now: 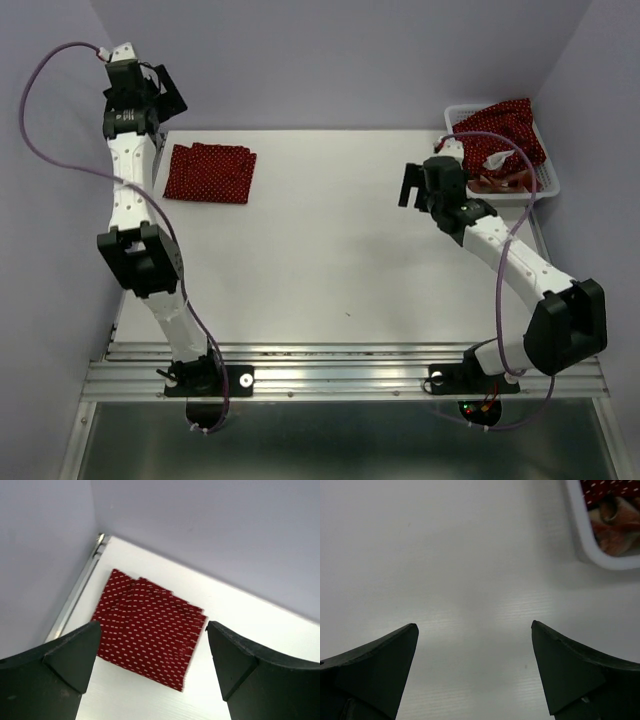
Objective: Fold and stack the skirts
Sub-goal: Neatly place the folded skirt to the corner, then grab the skirt from the pile
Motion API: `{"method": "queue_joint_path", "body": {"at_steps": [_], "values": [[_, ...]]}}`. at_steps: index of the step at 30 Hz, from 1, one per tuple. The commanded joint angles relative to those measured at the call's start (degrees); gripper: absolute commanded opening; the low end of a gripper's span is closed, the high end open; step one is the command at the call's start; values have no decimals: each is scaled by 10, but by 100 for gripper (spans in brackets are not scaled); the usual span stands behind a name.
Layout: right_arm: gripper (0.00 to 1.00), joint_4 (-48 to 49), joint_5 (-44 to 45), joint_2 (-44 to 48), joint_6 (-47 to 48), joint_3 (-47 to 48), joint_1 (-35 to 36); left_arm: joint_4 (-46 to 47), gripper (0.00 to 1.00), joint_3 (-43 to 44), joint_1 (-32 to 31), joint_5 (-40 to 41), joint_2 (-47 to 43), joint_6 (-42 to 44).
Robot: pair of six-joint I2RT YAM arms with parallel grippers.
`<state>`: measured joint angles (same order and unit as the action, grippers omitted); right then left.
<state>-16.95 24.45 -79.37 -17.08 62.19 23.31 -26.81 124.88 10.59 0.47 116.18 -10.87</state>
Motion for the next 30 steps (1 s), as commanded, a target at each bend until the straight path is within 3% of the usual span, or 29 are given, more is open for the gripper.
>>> {"method": "queue_joint_path", "body": {"at_steps": [1,5,11,14,15,22,30], "values": [[100,15,-37,-18,3,78,-91,85,99,-187,-37,-78,-194,-55],[100,12,-118,-105,20,171,-215,230,99,-451,-126,-74,-316,-98],[100,8,-145,-235,73,321,-285,264,99,-574,-240,-42,-374,-106],[100,2,-129,-315,76,417,-314,264,99,-594,-261,-27,-379,-103],[100,-25,-100,-402,90,527,-325,264,99,-607,-263,-18,-373,-99],[100,-62,-23,-549,94,695,-338,264,99,-616,-267,-16,-359,-96],[100,-70,36,-619,89,750,-343,264,99,-619,-269,-13,-335,-88]]}}
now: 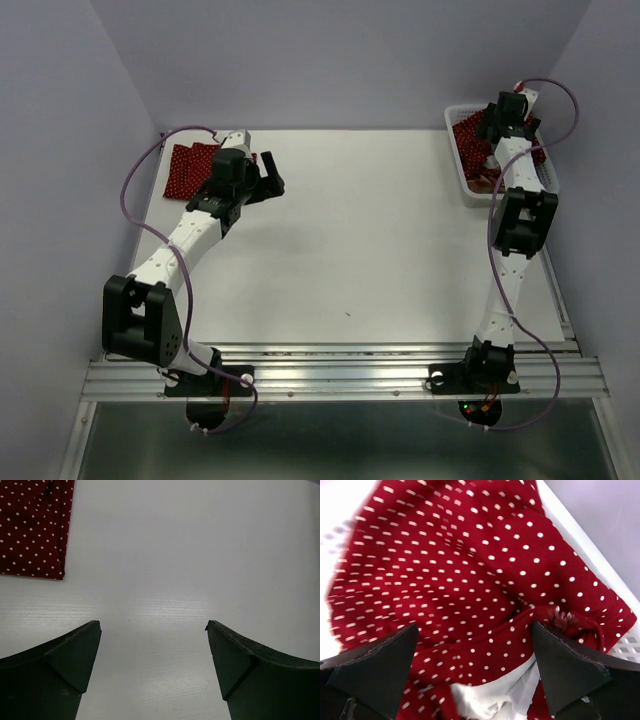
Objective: Fold and stack the skirts
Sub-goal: Grab the skirt from the pile
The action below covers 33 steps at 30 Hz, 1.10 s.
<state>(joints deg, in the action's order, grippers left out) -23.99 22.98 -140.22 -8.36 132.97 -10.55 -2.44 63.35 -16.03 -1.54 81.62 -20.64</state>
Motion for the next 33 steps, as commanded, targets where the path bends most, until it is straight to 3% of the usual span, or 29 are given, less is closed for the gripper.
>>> {"method": "queue_joint_path", "body": {"at_steps": [1,4,6,10,20,22,23,25,30,31,33], "values": [[100,0,55,-14,4,43,-4,20,99,-2,-3,7,13,10],[95,1,71,-22,15,36,-4,20,99,2,-3,9,20,10],[85,1,91,-26,27,30,-4,19,99,4,-3,9,23,9],[91,0,117,-30,60,14,-4,19,99,7,-2,9,26,10],[90,-7,173,-11,121,-48,-4,17,99,19,-3,6,43,10],[80,-6,169,-6,119,-61,-4,16,99,20,-4,5,48,10],[62,-6,167,-5,116,-63,-4,17,99,20,-4,6,48,11],[36,-6,157,0,105,-64,-4,15,99,22,-4,6,51,13],[12,-6,111,15,95,-35,-4,13,99,29,-3,6,52,13],[1,-5,102,26,90,-23,-4,13,99,30,-3,6,51,12],[1,1,79,42,85,-14,-4,14,99,33,-3,5,50,11]]}}
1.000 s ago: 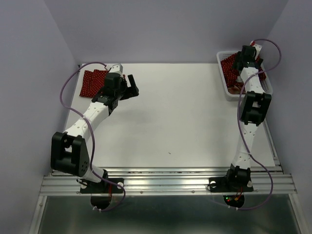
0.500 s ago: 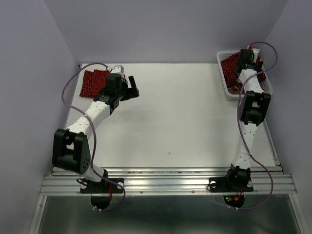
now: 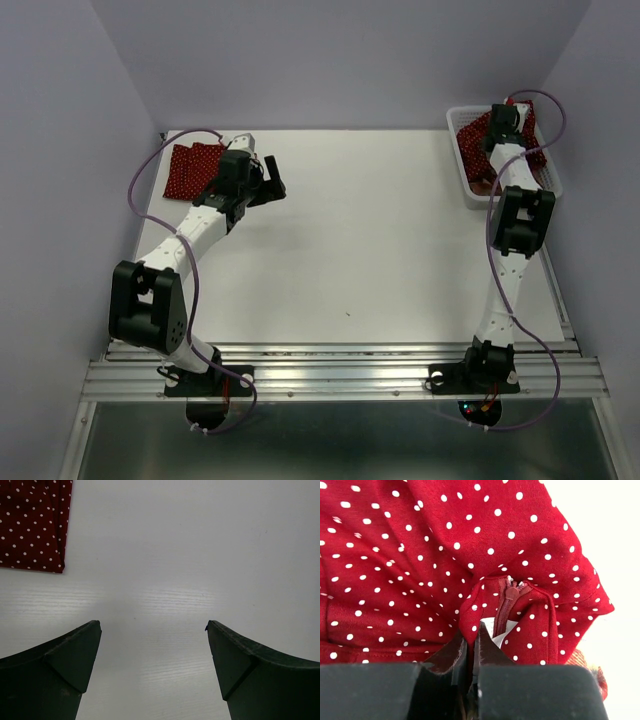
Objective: Fold and stack the skirts
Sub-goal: Grab the skirt from the pile, then move the skirt to the center of the board
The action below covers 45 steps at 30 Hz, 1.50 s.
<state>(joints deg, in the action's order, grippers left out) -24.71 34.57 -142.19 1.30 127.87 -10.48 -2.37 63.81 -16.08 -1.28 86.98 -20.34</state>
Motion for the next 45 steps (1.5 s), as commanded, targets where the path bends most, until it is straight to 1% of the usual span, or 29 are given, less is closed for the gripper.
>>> {"method": "queue_joint_path", "body": {"at_steps": [1,2,5,7,9,13,14,16,20,21,24,25,26,27,30,31,32,34,37,38,40,43,45], "values": [[1,12,-48,73,-11,36,-5,12,99,29,-3,1,-3,8],[1,37,-60,103,-28,21,-5,13,99,31,-4,0,-3,7],[1,100,-101,169,-28,-23,-5,17,99,32,-4,-4,-6,6],[1,118,-122,192,-30,-25,0,18,99,32,-4,-6,-7,5],[2,126,-124,214,-26,-13,6,19,99,31,-3,-8,-10,6],[2,144,-117,223,-19,35,6,19,99,30,-3,-9,-15,6],[2,149,-115,224,-2,43,6,19,99,30,-4,-9,-15,6],[2,160,-132,230,4,61,6,19,99,29,-3,-9,-20,7],[2,185,-223,249,-9,84,6,19,99,30,-3,-10,-30,6],[2,183,-268,253,-13,91,6,19,99,31,-4,-9,-32,6],[2,162,-339,276,-65,120,12,19,99,29,-4,-8,-42,0],[2,157,-397,286,-86,119,19,18,99,28,-3,-8,-46,-1],[2,153,-427,297,-92,116,25,18,99,25,-4,-7,-51,-2],[1,150,-453,320,-99,106,46,17,99,19,-4,-7,-63,-8],[1,116,-456,360,-74,92,101,12,99,2,-4,0,-94,-17],[1,106,-443,367,-65,94,140,8,99,-3,-3,3,-104,-21],[1,86,-443,372,-64,96,156,5,99,-15,-3,7,-114,-23],[1,71,-443,383,-83,99,195,-6,99,-26,-3,28,-146,-37],[1,73,-455,394,-109,89,227,-28,99,-48,-4,50,-190,-61],[1,74,-453,396,-114,80,253,-34,99,-54,-4,56,-201,-67],[1,70,-435,394,-127,77,273,-50,99,-68,-4,60,-231,-80],[1,56,-423,392,-193,54,279,-83,99,-78,-3,75,-262,-93],[1,48,-397,410,-205,-15,279,-104,99,-84,-3,99,-286,-104]]}}
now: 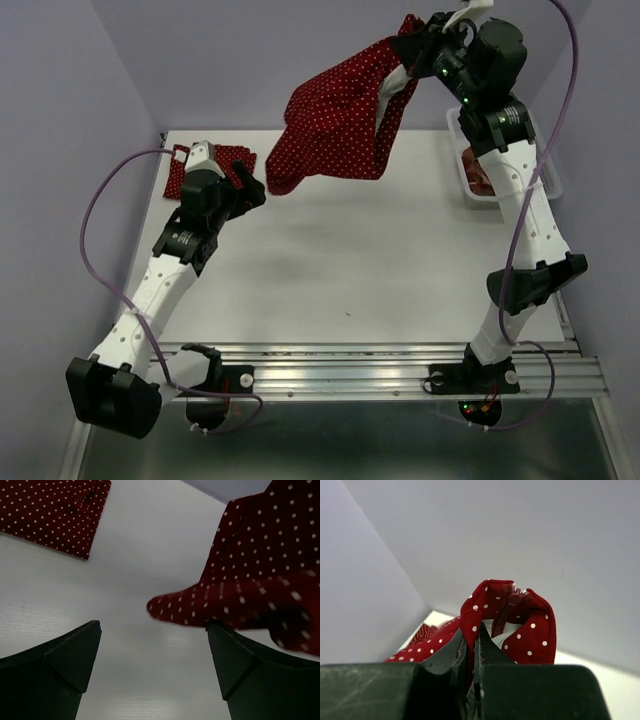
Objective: Fold and stack the skirts
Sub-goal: Move the skirt to the center of the board, then flatten the skirt out
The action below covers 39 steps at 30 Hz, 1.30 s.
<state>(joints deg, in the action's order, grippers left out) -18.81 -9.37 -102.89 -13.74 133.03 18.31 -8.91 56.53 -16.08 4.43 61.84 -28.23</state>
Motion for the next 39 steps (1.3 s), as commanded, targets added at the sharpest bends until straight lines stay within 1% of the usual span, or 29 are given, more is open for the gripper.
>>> {"method": "queue_joint_path", "body": {"at_steps": [1,2,4,6,7,8,10,11,13,14,15,18,20,23,27,29,30,34,39], "values": [[1,-4,52,42,-59,-104,-9,-55,99,-13,-4,49,-43,-38],[2,2,61,55,-63,-194,-9,-63,99,-19,-4,60,-51,-46],[6,16,87,84,-67,-295,-9,-74,99,-28,-4,64,-76,-57],[16,38,93,107,-65,-396,-9,-81,99,-41,-3,56,-98,-67],[22,42,118,120,-52,-477,-9,-90,99,-47,-3,52,-105,-70],[39,43,131,122,-50,-507,-9,-96,99,-50,-3,51,-110,-75],[48,37,170,120,-36,-554,-14,-112,99,-65,-3,51,-121,-86],[65,15,187,121,-30,-556,-14,-115,99,-76,-4,47,-122,-89],[79,-7,205,129,-17,-553,-14,-119,99,-89,-4,44,-119,-95],[93,-21,204,143,-16,-552,-14,-118,99,-104,-4,35,-112,-101],[100,-25,199,153,-14,-559,-14,-118,99,-112,-4,32,-109,-105],[100,-27,182,207,-35,-611,-14,-122,99,-143,-3,20,-95,-125],[100,-30,175,233,-65,-646,-14,-122,99,-157,-4,12,-91,-132],[100,-33,150,291,-96,-735,-14,-126,99,-186,-4,10,-93,-144],[100,-59,166,335,-148,-794,-14,-118,99,-218,-3,1,-91,-156],[100,-72,139,367,-172,-833,-14,-105,99,-234,-4,-4,-86,-161],[100,-76,111,391,-176,-863,-14,-96,99,-238,-3,-4,-76,-161],[100,-104,46,453,-191,-927,-14,-63,99,-250,-3,-19,-44,-150],[100,-152,10,498,-209,-971,-14,-18,99,-266,-3,-69,-9,-140]]}}
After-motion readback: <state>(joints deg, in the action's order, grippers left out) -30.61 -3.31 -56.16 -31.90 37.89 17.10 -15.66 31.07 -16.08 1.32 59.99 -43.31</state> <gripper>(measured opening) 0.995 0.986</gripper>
